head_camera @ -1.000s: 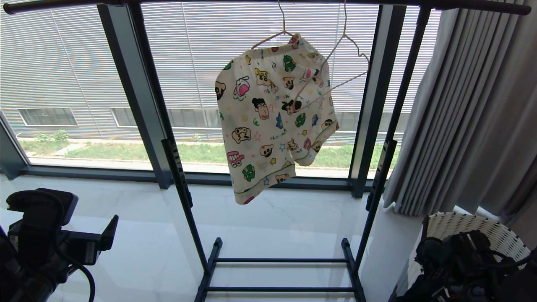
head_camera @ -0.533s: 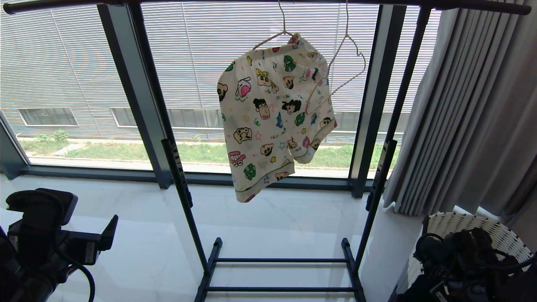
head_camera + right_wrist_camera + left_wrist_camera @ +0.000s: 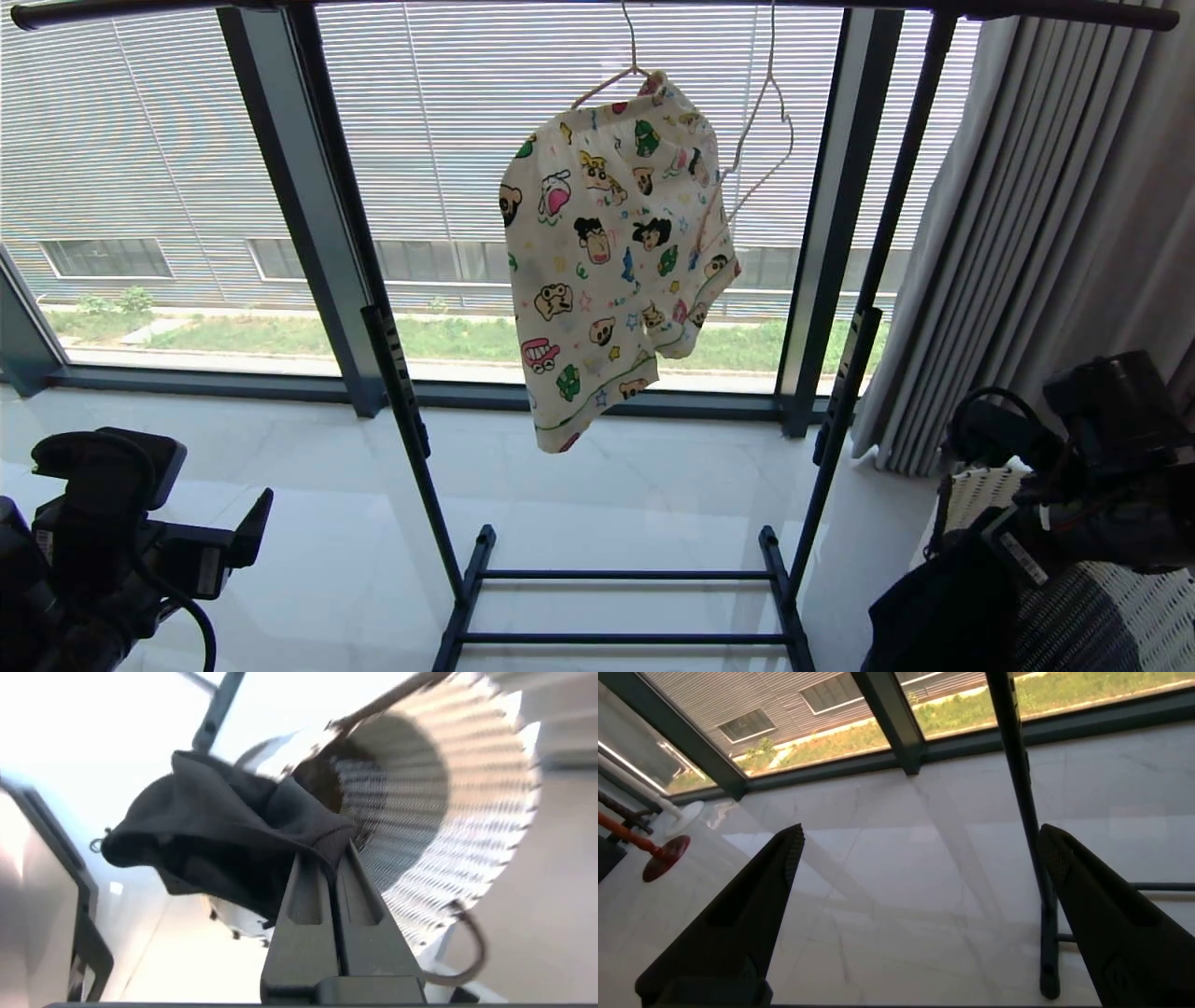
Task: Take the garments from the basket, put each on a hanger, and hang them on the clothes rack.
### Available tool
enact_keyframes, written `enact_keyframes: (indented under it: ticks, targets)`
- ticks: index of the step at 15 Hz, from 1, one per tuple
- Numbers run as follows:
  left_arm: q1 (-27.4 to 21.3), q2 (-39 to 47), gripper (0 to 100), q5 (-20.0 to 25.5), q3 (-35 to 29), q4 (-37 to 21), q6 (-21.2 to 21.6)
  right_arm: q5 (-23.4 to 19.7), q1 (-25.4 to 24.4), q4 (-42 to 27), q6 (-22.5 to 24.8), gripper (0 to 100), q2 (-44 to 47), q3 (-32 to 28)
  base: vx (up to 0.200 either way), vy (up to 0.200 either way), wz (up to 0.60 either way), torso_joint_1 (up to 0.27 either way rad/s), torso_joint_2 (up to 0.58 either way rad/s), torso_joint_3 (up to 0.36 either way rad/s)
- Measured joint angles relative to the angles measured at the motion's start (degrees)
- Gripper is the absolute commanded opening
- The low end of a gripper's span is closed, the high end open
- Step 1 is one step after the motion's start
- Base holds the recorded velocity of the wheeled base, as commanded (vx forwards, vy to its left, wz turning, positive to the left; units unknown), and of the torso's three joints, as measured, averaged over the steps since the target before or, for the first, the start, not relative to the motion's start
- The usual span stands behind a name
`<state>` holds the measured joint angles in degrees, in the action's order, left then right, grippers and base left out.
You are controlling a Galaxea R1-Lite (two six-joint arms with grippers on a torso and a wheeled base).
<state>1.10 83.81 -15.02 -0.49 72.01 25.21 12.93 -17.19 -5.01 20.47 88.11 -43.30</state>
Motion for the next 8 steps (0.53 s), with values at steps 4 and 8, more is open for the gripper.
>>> enact_keyframes:
  ticks: [4, 8]
  targets:
    - [0.02, -0.11, 100, 5.72, 0.41, 0.05, -0.50, 0.00, -5.90, -12.91, 0.00, 0, -4.51, -15.85, -0.200, 0.000, 0.00, -0.005, 0.00, 0.005]
    - [0.02, -0.22, 100, 9.44, 0.44, 0.09, -0.61, 0.06, -9.87, -16.09, 0.00, 0, -6.00, -21.22, -0.200, 0.000, 0.00, -0.001, 0.00, 0.005]
